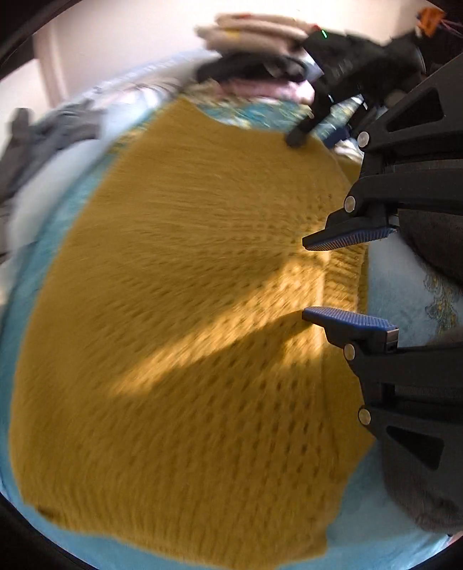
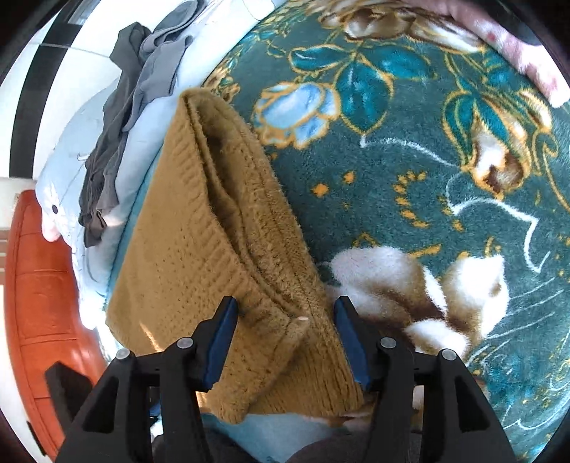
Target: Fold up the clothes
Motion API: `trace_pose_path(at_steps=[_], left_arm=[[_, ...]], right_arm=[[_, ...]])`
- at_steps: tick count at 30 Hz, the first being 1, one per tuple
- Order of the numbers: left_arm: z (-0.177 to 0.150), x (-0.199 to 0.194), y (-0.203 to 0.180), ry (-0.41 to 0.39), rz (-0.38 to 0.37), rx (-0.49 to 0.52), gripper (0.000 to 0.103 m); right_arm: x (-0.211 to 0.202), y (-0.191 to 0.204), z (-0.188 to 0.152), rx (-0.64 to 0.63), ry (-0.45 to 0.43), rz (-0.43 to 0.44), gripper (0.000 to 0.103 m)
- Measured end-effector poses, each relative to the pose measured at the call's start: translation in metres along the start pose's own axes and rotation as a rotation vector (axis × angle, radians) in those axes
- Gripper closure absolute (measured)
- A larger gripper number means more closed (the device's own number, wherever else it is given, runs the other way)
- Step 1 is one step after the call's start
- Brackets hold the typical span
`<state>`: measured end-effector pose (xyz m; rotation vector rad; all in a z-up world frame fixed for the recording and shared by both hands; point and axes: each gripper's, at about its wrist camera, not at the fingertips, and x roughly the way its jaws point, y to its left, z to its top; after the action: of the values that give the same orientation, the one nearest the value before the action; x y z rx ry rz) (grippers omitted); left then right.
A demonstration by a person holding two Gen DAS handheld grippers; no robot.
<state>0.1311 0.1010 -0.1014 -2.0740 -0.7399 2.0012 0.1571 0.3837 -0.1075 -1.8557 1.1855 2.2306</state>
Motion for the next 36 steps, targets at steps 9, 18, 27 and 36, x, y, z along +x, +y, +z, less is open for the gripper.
trace_pose_path(at_steps=[9,18,27,36], left_arm=[[-0.006,0.003,0.008,0.025,-0.002,-0.028,0.066],[-0.023,-0.06,0.04,-0.069,-0.124,-0.103,0.06],[-0.041,-0.156,0.154,-0.323,-0.191,-0.319,0.049],[-0.059,-0.173,0.244,-0.379,-0.208,-0.51,0.049]], right_arm=[[0.002,0.012,-0.003,-0.089,0.027,0.002,0.08],[-0.023,0.044,-0.007,-0.19,-0.007,0.045,0.083],[-0.024,0.169,-0.036,-0.51,0.004,-0.075,0.083],[0.014,0.285,-0.13,-0.918,0.074,-0.072,0.084]])
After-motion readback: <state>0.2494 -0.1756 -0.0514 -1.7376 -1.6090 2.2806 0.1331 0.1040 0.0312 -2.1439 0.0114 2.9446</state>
